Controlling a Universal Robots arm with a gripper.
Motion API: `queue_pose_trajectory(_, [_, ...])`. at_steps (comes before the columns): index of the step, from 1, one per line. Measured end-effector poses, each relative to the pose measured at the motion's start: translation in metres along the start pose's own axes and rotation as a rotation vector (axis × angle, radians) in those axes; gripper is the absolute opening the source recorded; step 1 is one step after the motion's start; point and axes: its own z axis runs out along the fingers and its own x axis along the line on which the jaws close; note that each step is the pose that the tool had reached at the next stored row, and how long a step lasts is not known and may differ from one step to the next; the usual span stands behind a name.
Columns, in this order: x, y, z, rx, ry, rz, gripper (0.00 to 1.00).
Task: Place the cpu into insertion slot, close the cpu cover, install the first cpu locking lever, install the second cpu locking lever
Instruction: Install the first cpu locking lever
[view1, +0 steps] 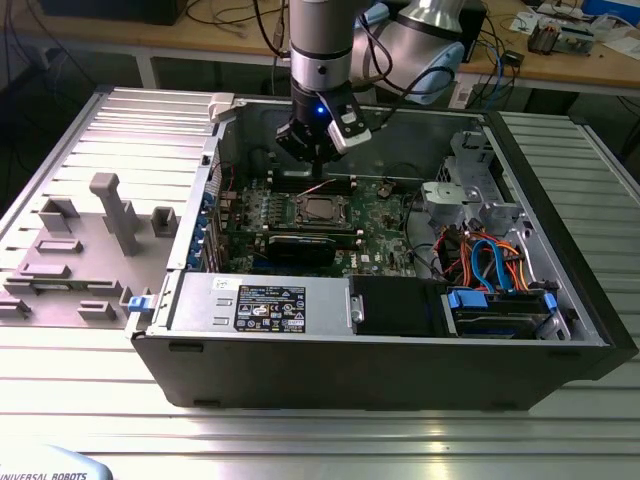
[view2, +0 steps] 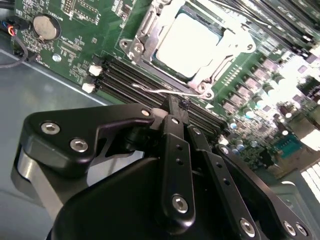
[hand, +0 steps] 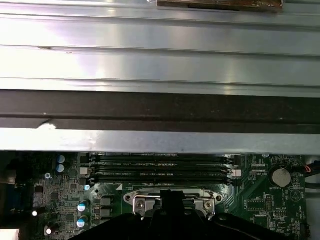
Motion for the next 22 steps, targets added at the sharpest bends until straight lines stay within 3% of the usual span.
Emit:
queue_pose_trajectory(8, [-0.0027, 0.005, 0.0078, -0.0008, 0.0019, -0.02, 0.11])
queue_pose_trajectory(13, [-0.0073, 0.0093, 0.0108, 0.0086, 0.0029, -0.027, 0.11])
queue_pose_trajectory(22, [-0.0111, 0.0089, 0.0144, 0.0088, 0.0029, -0.026, 0.11])
